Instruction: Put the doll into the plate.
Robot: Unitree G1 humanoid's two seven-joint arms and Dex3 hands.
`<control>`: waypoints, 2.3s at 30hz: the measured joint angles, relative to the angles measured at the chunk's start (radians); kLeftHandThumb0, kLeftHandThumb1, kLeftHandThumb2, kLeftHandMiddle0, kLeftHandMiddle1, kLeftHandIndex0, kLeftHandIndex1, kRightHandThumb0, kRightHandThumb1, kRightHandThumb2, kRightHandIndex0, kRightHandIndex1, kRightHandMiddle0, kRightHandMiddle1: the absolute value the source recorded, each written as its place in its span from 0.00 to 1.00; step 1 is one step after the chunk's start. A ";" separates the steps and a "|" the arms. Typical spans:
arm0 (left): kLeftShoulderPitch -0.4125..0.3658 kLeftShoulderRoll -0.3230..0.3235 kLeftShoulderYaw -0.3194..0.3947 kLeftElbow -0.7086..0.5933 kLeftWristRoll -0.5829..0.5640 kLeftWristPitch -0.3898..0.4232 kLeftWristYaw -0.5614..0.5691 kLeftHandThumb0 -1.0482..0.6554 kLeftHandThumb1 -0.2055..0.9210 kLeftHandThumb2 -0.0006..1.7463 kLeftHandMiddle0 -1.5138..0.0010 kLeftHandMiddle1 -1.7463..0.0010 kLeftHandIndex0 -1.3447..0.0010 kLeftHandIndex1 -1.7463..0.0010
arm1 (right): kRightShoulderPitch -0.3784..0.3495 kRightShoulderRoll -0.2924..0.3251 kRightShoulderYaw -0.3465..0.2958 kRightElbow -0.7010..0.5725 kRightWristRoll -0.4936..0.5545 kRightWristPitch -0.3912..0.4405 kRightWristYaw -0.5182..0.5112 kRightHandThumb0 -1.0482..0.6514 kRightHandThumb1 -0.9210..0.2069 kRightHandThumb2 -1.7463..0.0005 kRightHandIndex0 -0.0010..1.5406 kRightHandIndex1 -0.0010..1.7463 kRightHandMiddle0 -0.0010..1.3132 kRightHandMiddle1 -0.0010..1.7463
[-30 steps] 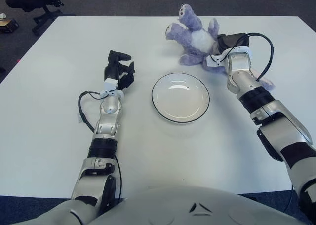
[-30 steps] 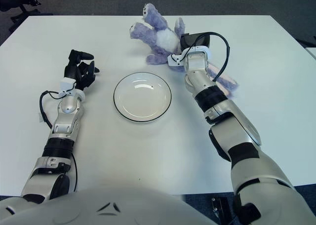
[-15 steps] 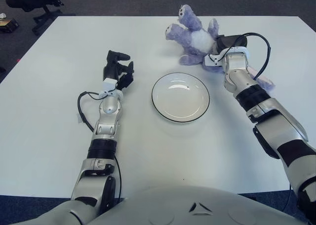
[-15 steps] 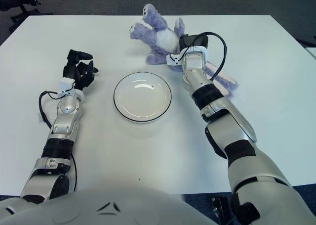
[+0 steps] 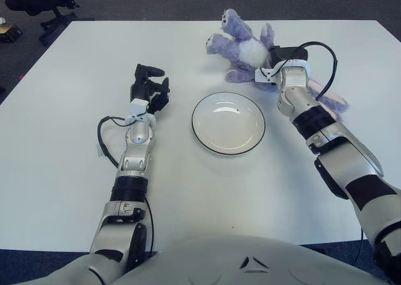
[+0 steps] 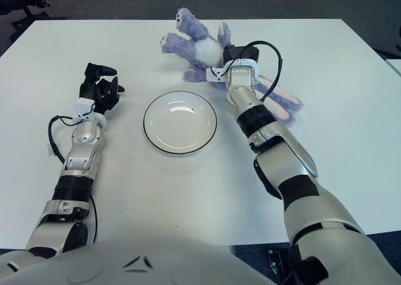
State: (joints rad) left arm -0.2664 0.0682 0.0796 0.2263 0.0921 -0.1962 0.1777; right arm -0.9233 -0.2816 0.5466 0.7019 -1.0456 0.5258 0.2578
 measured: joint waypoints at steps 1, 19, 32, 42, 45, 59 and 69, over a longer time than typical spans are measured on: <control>0.000 0.000 0.000 0.000 0.000 0.000 0.000 0.41 1.00 0.27 0.58 0.16 0.81 0.03 | 0.000 0.000 0.001 0.002 0.001 0.000 -0.001 0.03 0.00 0.50 0.30 0.01 0.17 0.01; 0.002 -0.001 0.000 -0.007 0.003 0.000 0.012 0.41 1.00 0.27 0.57 0.16 0.81 0.03 | -0.082 0.096 0.013 0.274 0.048 0.010 -0.160 0.07 0.00 0.57 0.27 0.02 0.21 0.03; 0.005 -0.003 0.000 -0.012 0.004 0.000 0.016 0.41 1.00 0.27 0.57 0.15 0.81 0.03 | -0.089 0.135 0.011 0.413 0.098 -0.037 -0.458 0.43 0.04 0.76 0.46 0.02 0.45 0.04; 0.005 -0.005 0.000 -0.012 0.004 0.000 0.017 0.41 1.00 0.27 0.57 0.14 0.81 0.03 | -0.083 0.111 -0.008 0.412 0.158 -0.109 -0.580 0.64 0.04 0.80 0.54 0.01 0.64 0.02; 0.005 -0.005 0.000 -0.012 0.004 0.000 0.017 0.41 1.00 0.27 0.57 0.14 0.81 0.03 | -0.080 0.110 -0.022 0.407 0.179 -0.126 -0.605 0.63 0.02 0.83 0.51 0.57 0.57 0.60; 0.005 -0.006 0.001 -0.012 0.004 0.000 0.018 0.41 1.00 0.27 0.56 0.14 0.81 0.03 | -0.040 0.078 -0.116 0.381 0.294 -0.290 -0.768 0.64 0.01 0.86 0.48 1.00 0.52 1.00; 0.005 -0.007 0.001 -0.011 0.004 -0.001 0.018 0.41 1.00 0.27 0.56 0.13 0.81 0.03 | -0.030 0.057 -0.115 0.397 0.309 -0.380 -0.813 0.65 0.01 0.85 0.47 1.00 0.48 1.00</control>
State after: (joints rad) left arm -0.2615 0.0609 0.0807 0.2158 0.0959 -0.1971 0.1954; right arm -0.9535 -0.2244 0.4313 1.0984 -0.7367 0.1460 -0.5548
